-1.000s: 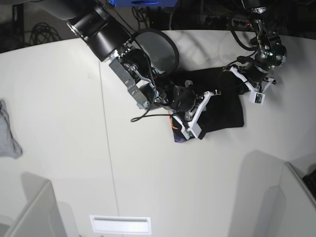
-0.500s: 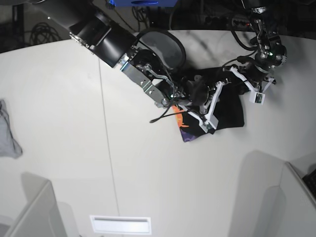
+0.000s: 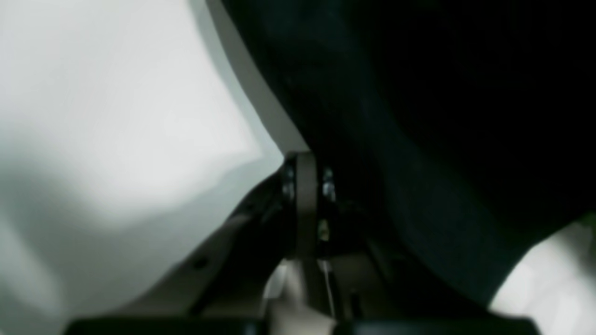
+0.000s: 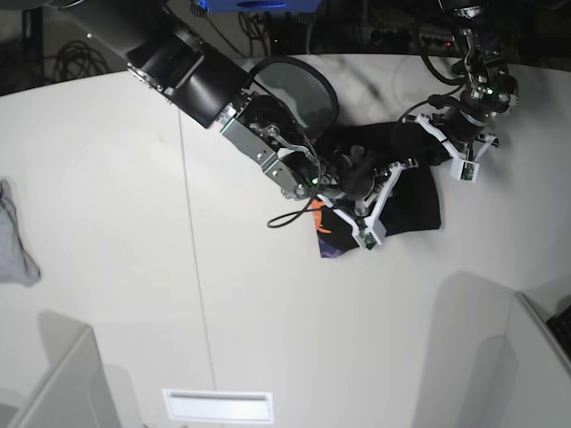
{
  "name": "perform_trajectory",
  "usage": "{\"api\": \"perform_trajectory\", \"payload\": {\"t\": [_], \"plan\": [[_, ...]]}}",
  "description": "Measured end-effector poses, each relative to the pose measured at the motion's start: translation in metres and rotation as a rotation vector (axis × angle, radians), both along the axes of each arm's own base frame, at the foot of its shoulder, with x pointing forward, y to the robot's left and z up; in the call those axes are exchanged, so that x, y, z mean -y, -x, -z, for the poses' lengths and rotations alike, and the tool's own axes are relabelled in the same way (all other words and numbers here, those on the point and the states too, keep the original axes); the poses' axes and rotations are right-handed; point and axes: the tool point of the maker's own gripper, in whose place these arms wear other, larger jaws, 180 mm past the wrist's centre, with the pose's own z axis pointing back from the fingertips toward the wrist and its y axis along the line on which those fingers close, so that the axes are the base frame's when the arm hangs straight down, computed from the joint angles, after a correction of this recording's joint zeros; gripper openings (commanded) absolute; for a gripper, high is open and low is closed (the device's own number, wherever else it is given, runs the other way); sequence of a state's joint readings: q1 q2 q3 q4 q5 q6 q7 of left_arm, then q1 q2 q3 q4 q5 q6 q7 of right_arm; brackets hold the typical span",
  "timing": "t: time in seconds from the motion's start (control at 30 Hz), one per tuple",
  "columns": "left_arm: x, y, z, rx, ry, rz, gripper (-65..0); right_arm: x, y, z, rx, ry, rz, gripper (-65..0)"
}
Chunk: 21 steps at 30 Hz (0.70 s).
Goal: Fold the T-shirt properly
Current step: 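Press the folded stack flat with the right gripper and withdraw the left arm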
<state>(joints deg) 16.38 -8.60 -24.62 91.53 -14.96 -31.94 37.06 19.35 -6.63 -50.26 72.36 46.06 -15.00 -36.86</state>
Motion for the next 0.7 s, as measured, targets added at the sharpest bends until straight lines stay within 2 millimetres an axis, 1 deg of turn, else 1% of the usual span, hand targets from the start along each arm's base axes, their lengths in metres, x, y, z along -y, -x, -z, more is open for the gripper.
{"api": "perform_trajectory", "payload": {"t": [0.07,0.17,0.2,0.23,0.33,0.37,0.5,0.53,0.6,0.7], "plan": [[-0.011,0.004,-0.002,-0.011,-0.02,-0.024,-65.0,0.0,0.0,0.0,-0.001,0.0,-0.001,-65.0],[-0.035,0.011,-0.004,-0.015,-0.056,-0.084,-65.0,0.0,0.001,0.001,-0.002,0.002,-0.002,-65.0],[-0.04,0.013,-0.005,-0.016,-0.061,-0.095,-65.0,0.0,0.001,0.0,-0.003,0.002,-0.003,-60.0],[-0.043,0.016,-0.006,-0.018,-0.067,-0.101,-65.0,0.0,0.001,0.001,-0.004,0.002,-0.003,-51.2],[-0.057,0.029,-0.005,-0.031,-0.076,-0.142,-65.0,0.0,0.001,0.0,-0.001,0.002,-0.001,-30.2],[-0.065,0.034,-0.006,-0.035,-0.083,-0.166,-65.0,0.0,0.001,0.0,-0.004,0.0,0.002,-26.7],[-0.098,0.056,-0.011,-0.046,-0.122,-0.251,-65.0,-0.001,0.002,0.0,-0.004,-0.003,0.001,-26.3],[-0.103,0.061,-0.012,-0.051,-0.129,-0.249,-65.0,-0.001,0.002,0.0,-0.004,-0.003,0.001,-26.3],[-0.104,0.068,-0.017,-0.043,-0.123,-0.201,-65.0,-0.001,0.001,-0.001,-0.001,-0.004,0.001,-26.1],[-0.123,0.077,-0.023,-0.035,-0.14,-0.261,-65.0,-0.001,-0.001,-0.003,0.004,-0.006,0.002,-26.1]]}}
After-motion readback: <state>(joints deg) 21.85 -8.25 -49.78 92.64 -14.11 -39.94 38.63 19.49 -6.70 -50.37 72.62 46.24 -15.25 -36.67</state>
